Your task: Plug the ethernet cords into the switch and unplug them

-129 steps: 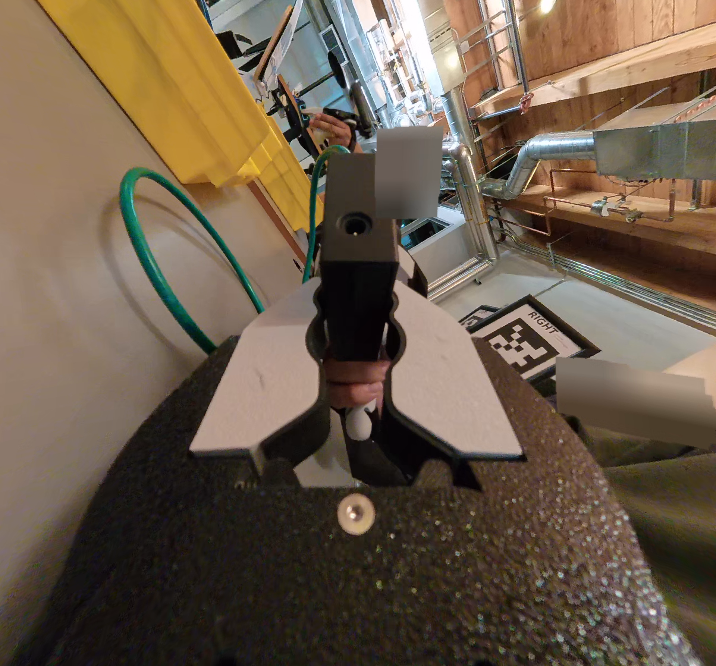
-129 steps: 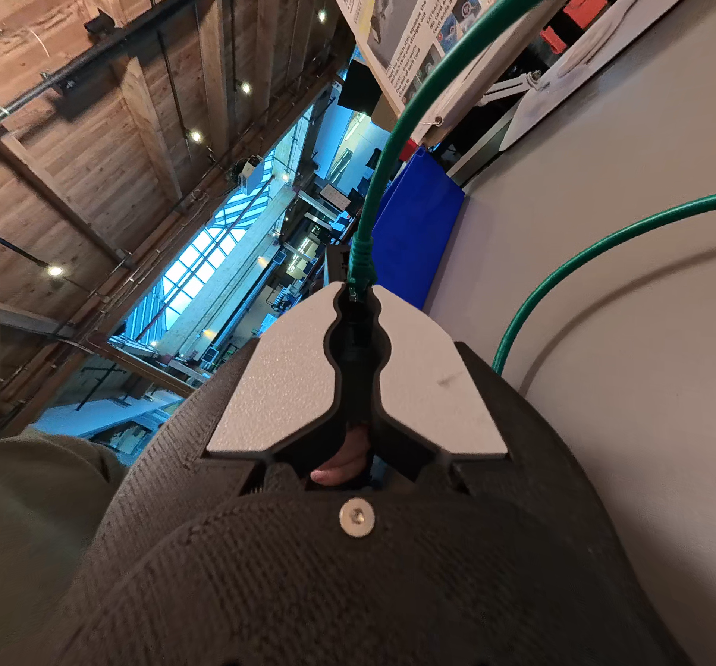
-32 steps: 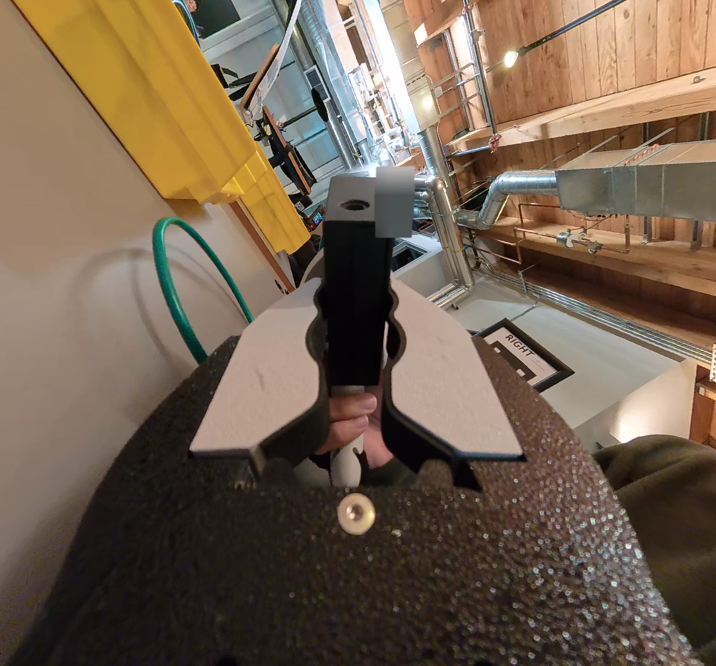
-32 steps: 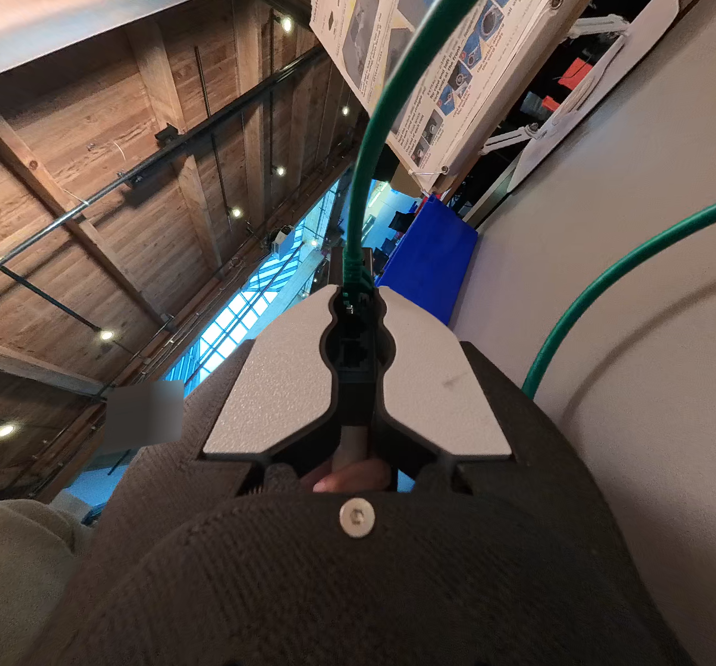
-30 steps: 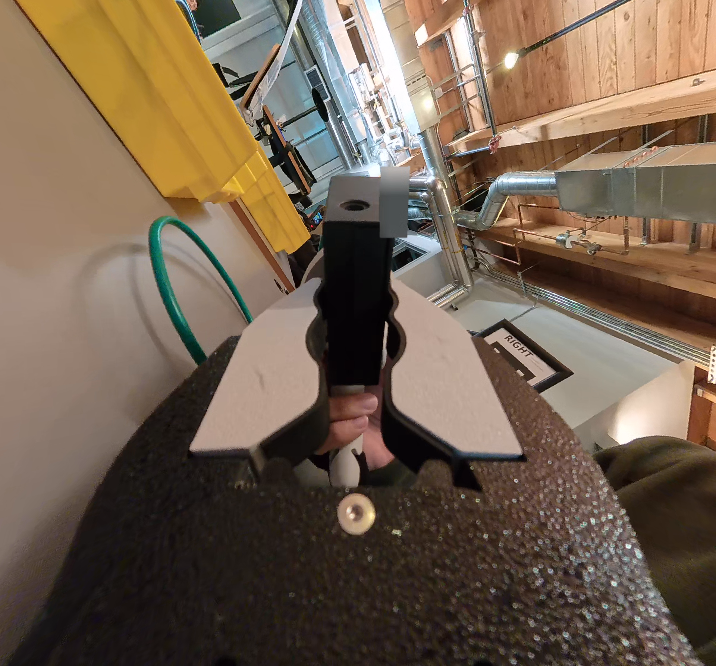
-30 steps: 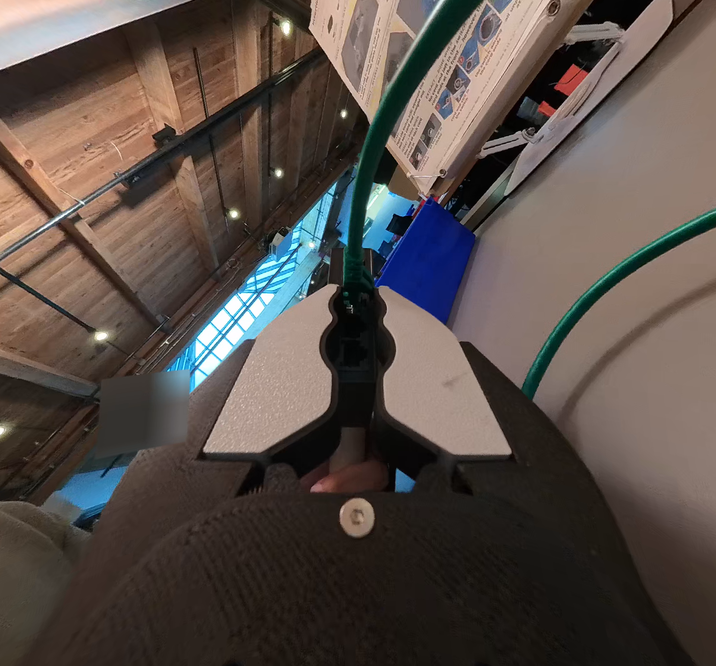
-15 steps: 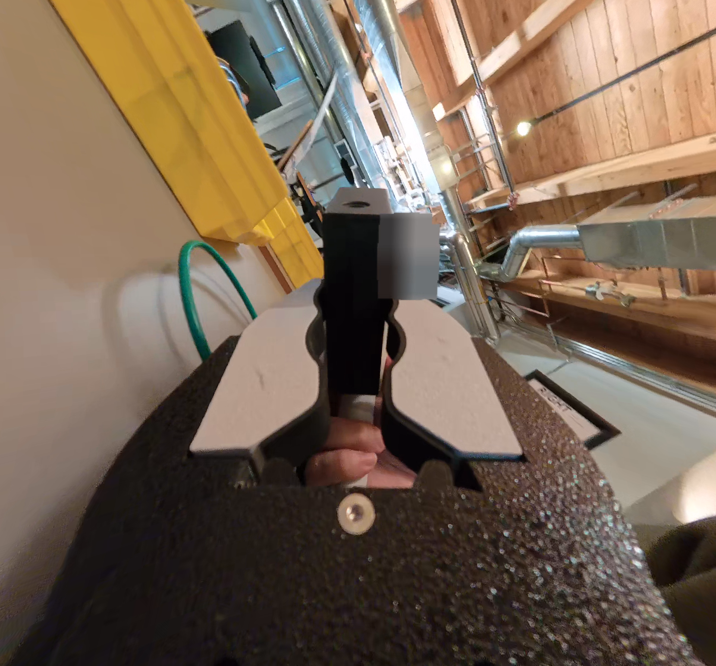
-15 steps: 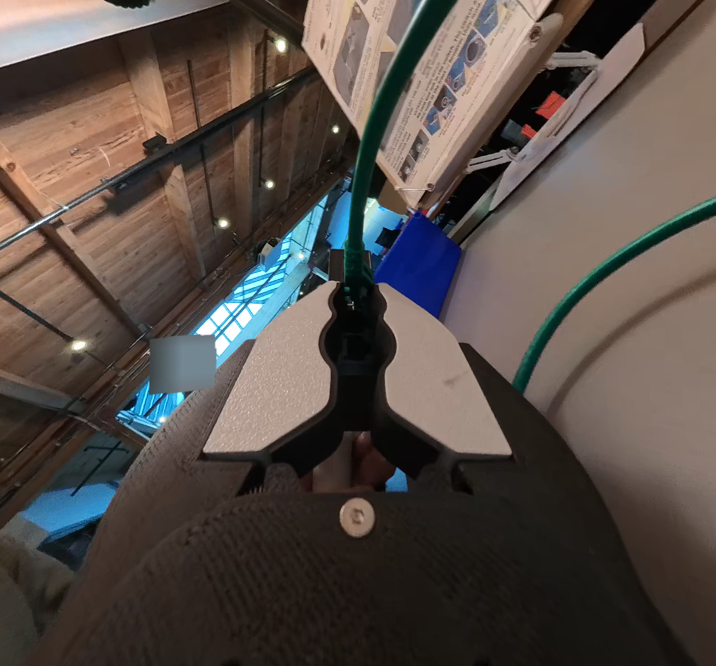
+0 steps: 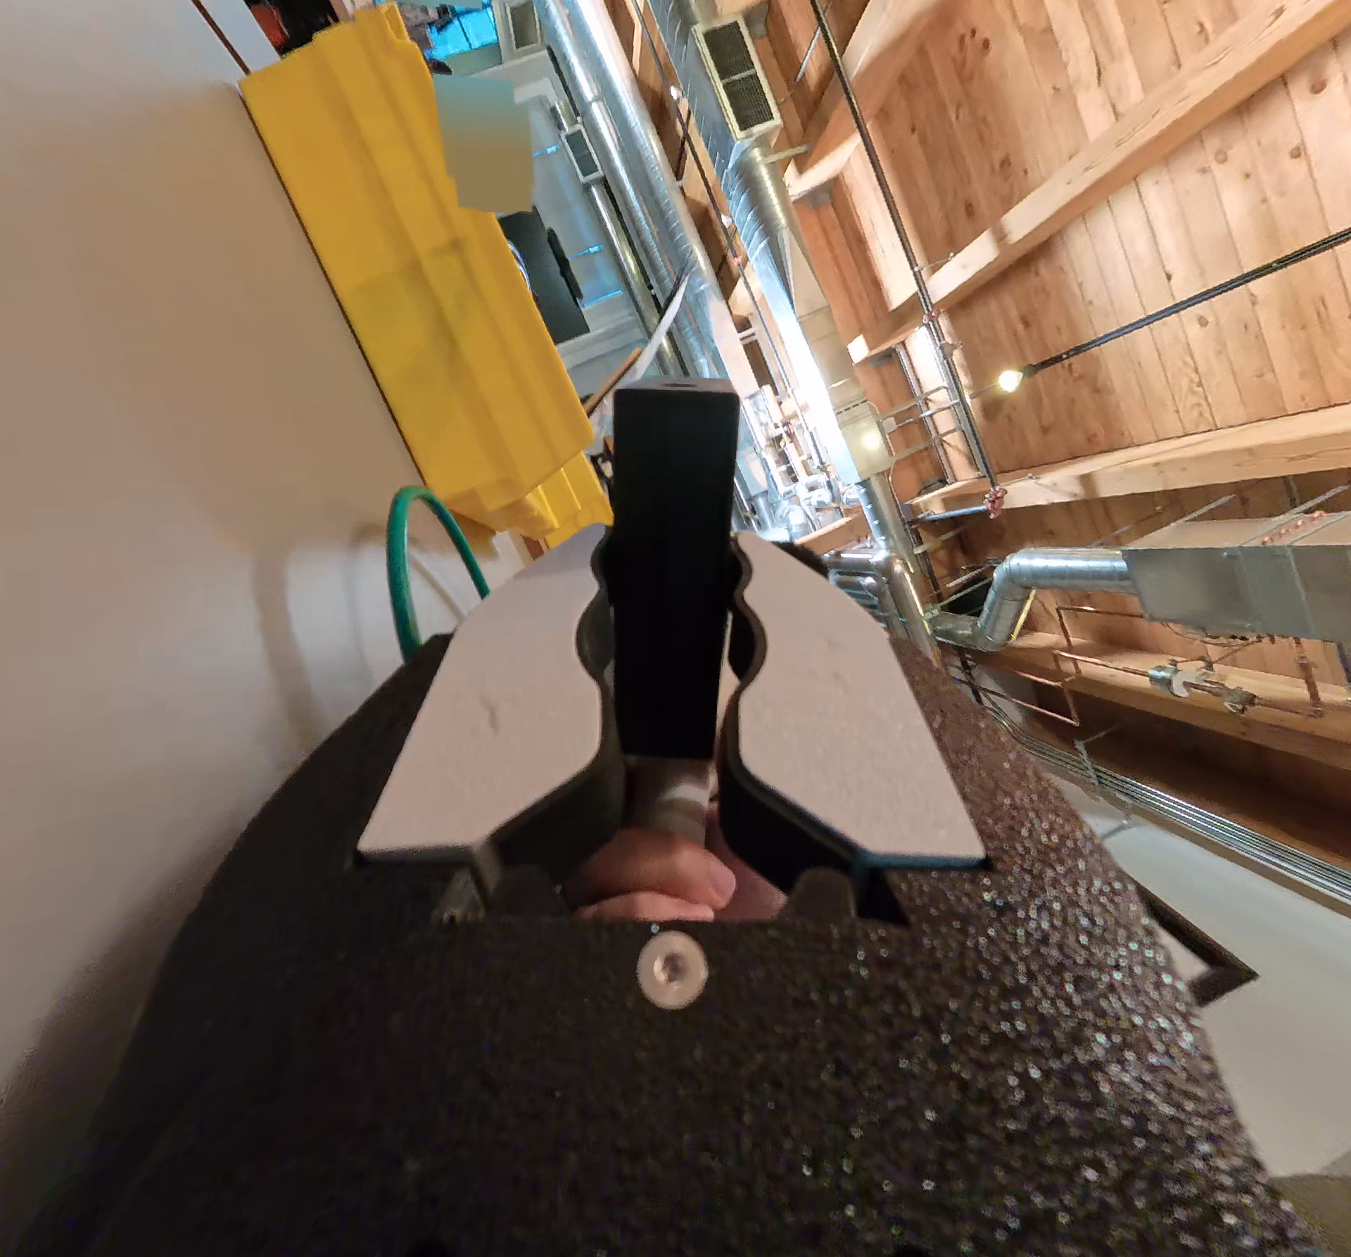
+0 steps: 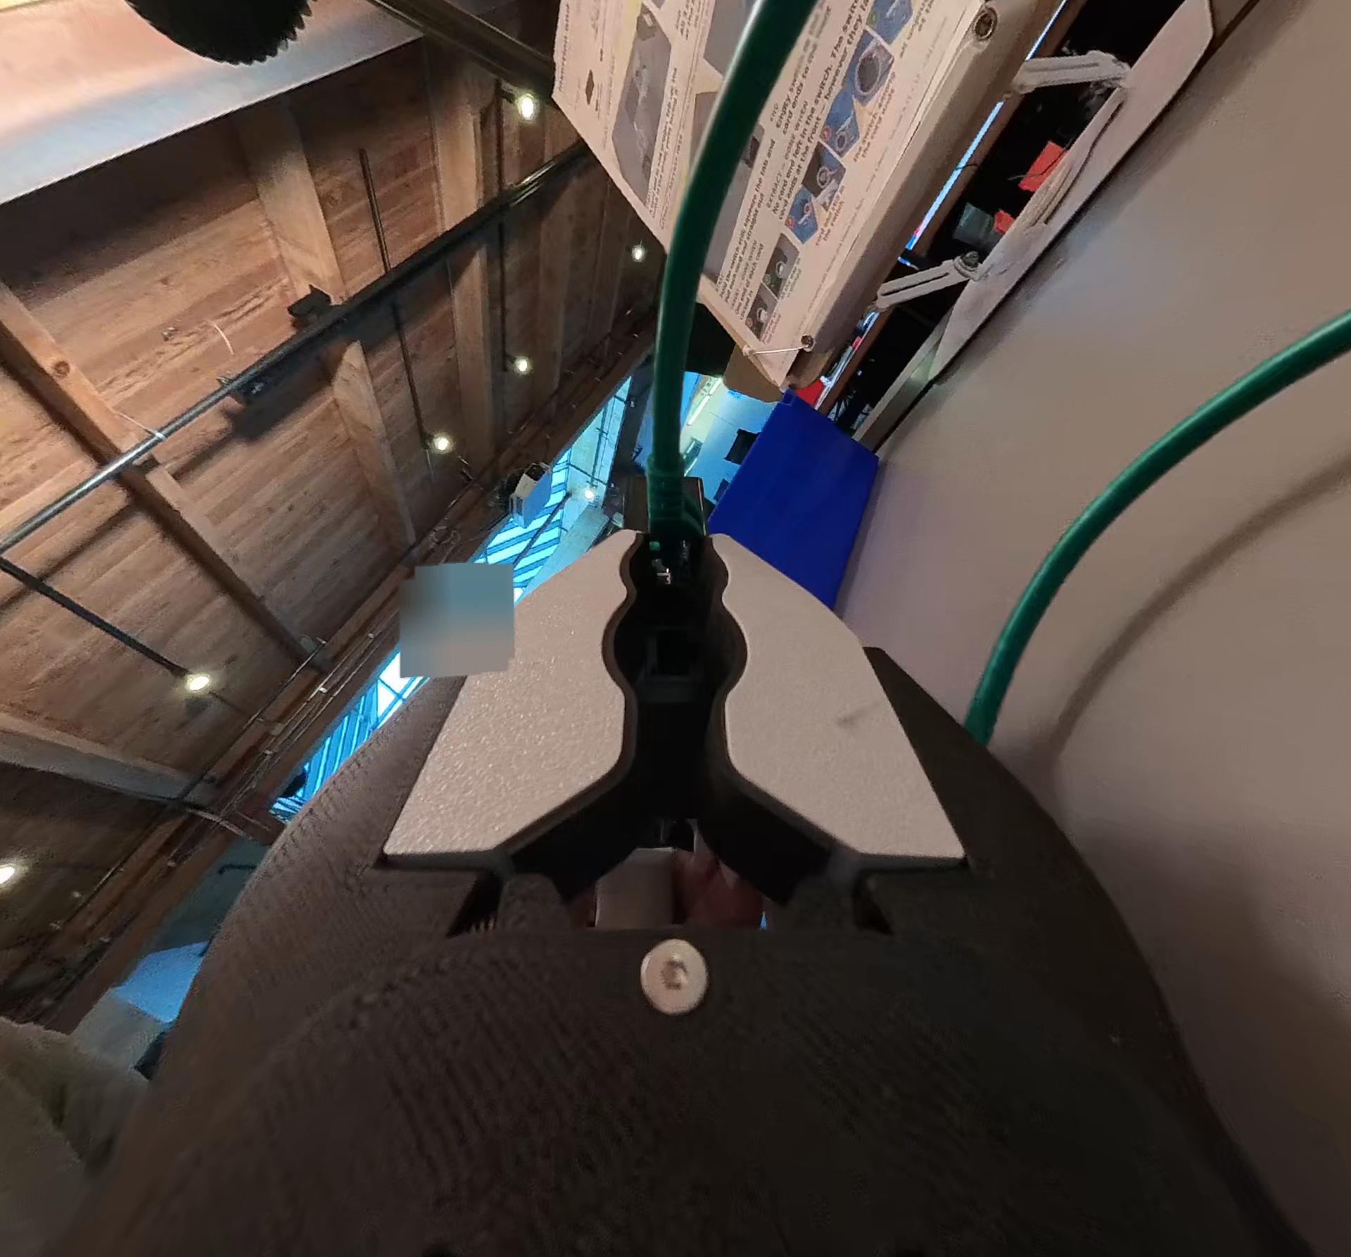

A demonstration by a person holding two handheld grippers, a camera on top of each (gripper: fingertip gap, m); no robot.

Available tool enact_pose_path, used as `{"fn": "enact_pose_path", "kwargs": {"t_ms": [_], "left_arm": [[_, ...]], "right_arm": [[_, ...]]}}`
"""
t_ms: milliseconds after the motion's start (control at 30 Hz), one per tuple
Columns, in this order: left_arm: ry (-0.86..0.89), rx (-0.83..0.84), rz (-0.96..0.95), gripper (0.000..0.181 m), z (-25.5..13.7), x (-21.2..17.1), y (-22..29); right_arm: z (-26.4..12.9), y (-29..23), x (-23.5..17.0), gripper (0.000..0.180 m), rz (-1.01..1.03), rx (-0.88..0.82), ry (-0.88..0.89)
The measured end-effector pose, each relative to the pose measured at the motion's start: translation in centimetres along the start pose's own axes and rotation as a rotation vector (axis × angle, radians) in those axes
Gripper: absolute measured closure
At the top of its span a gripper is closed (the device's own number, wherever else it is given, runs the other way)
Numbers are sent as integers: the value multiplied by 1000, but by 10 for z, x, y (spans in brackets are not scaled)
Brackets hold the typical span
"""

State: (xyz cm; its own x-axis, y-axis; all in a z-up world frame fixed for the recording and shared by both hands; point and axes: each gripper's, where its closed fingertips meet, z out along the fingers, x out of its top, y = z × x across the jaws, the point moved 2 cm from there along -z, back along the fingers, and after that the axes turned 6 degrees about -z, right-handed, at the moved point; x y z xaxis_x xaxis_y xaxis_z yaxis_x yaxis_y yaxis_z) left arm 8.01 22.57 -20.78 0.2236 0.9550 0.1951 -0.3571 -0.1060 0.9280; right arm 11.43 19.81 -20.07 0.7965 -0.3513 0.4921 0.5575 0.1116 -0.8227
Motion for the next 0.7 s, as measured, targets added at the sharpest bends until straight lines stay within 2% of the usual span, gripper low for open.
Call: {"fn": "enact_pose_path", "kwargs": {"t_ms": [100, 200, 233, 367, 467, 500, 567, 667, 700], "left_arm": [[19, -2, 27, 154, 0, 2, 2], [61, -64, -159, 154, -2, 3, -4], [63, -53, -166, 153, -2, 3, -7], [25, -7, 13, 154, 0, 2, 1], [57, -55, -71, 154, -2, 5, 3], [79, -48, -74, 154, -4, 7, 1], [177, -44, -41, 154, -17, 30, 4], [139, -26, 131, 154, -22, 46, 20], [138, -42, 155, 154, -19, 43, 28]], "right_arm": [[2, -2, 0, 166, 9, 20, 4], [4, -1, -3, 167, -51, -22, -42], [3, 3, -2, 167, -62, -39, -58], [1, -2, 0, 167, -75, 1, -73], [4, -6, 0, 167, -82, 6, -83], [3, -4, 3, 167, -42, 7, -48], [-13, 8, 35, 167, 44, -8, 96], [-18, 8, 37, 168, -150, -52, -9], [-13, -5, 33, 167, -130, 37, -50]]}}
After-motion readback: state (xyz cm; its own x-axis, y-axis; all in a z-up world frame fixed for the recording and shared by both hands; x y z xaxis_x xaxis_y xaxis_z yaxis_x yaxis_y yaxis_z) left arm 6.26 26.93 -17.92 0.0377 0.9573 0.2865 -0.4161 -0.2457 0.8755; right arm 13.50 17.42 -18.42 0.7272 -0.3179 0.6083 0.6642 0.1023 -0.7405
